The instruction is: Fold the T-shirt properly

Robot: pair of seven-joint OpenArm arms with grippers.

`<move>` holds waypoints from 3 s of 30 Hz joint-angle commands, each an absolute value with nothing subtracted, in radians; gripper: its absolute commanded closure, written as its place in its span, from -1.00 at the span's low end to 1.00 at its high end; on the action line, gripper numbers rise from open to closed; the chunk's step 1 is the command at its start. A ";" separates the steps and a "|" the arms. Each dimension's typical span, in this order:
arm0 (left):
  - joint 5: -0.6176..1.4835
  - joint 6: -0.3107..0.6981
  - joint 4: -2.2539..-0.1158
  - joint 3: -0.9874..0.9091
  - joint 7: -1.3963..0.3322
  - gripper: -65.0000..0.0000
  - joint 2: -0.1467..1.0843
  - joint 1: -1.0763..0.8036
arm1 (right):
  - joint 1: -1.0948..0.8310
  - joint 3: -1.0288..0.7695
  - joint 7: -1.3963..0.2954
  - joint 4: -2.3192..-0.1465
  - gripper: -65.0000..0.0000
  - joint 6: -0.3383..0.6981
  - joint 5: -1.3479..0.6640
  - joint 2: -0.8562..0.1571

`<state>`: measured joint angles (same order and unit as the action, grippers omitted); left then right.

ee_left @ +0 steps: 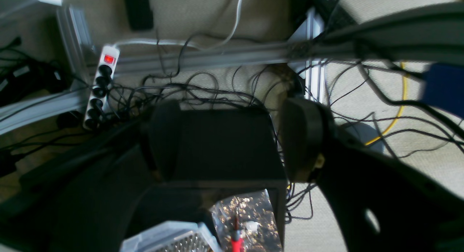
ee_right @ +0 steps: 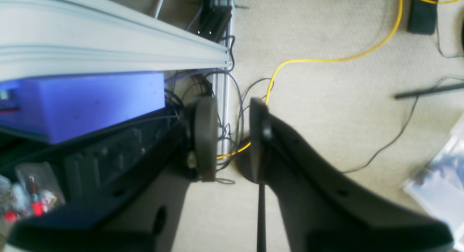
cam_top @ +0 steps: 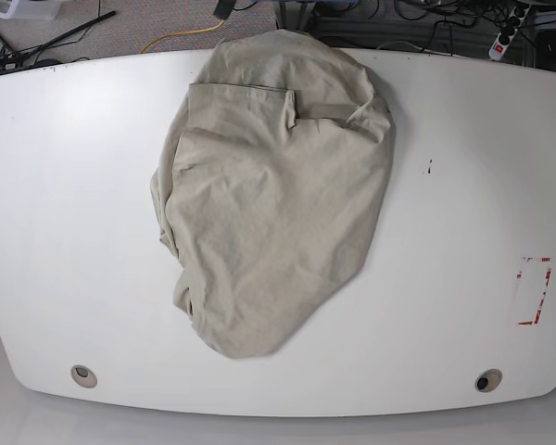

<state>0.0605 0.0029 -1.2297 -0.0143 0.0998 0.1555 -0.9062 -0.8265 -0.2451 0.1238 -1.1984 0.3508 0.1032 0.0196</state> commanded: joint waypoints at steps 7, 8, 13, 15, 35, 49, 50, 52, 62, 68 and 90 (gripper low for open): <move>0.059 -0.001 -1.494 -0.094 0.120 -0.21 0.165 -1.078 | -1.026 -0.249 0.147 -1.465 0.58 0.357 -0.015 0.016; 0.059 -0.001 -1.527 -0.105 0.120 -0.21 0.165 -1.099 | -1.050 -0.249 0.147 -1.495 0.58 0.357 -0.027 0.016; 0.059 -0.001 -1.687 -0.151 0.120 -0.21 0.165 -1.187 | -1.153 -0.249 0.147 -1.643 0.58 0.357 -0.104 0.016; 0.059 -0.001 -1.733 -0.160 0.120 -0.21 0.165 -1.211 | -1.179 -0.249 0.147 -1.684 0.58 0.357 -0.125 0.015; 0.061 -0.001 -1.952 -0.208 0.122 -0.21 0.142 -1.188 | -1.017 -0.335 0.013 -1.966 0.58 0.358 -0.142 0.013; 0.061 -0.001 -1.954 -0.211 0.122 -0.51 0.065 -1.098 | -0.561 -0.364 -0.389 -1.966 0.55 0.489 -0.145 -0.117; 0.061 -0.001 -1.954 -0.211 0.122 -0.56 0.065 -1.098 | -0.521 -0.364 -0.424 -1.966 0.55 0.513 -0.145 -0.127; 0.059 -0.001 -1.954 -0.211 0.122 -0.56 0.065 -1.098 | -0.475 -0.364 -0.478 -1.966 0.55 0.544 -0.145 -0.133; 0.053 -0.001 -1.949 -0.214 0.120 -0.56 0.070 -1.030 | -0.150 -0.363 -0.791 -1.916 -0.17 0.698 -0.147 -0.134; 0.053 -0.001 -1.954 -0.214 0.120 -0.56 0.073 -1.006 | 0.010 -0.364 -0.915 -1.791 -0.19 0.698 -0.147 -0.134; 0.050 -0.001 -1.951 -0.214 0.120 -0.56 0.074 -0.941 | 0.392 -0.363 -1.000 -1.419 -0.17 0.698 -0.150 -0.128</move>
<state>0.0517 0.0021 -1.9347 -0.2096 0.0952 0.0723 -0.9390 0.3668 -0.3622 -0.9787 -1.3655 0.6971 -0.1364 -0.1249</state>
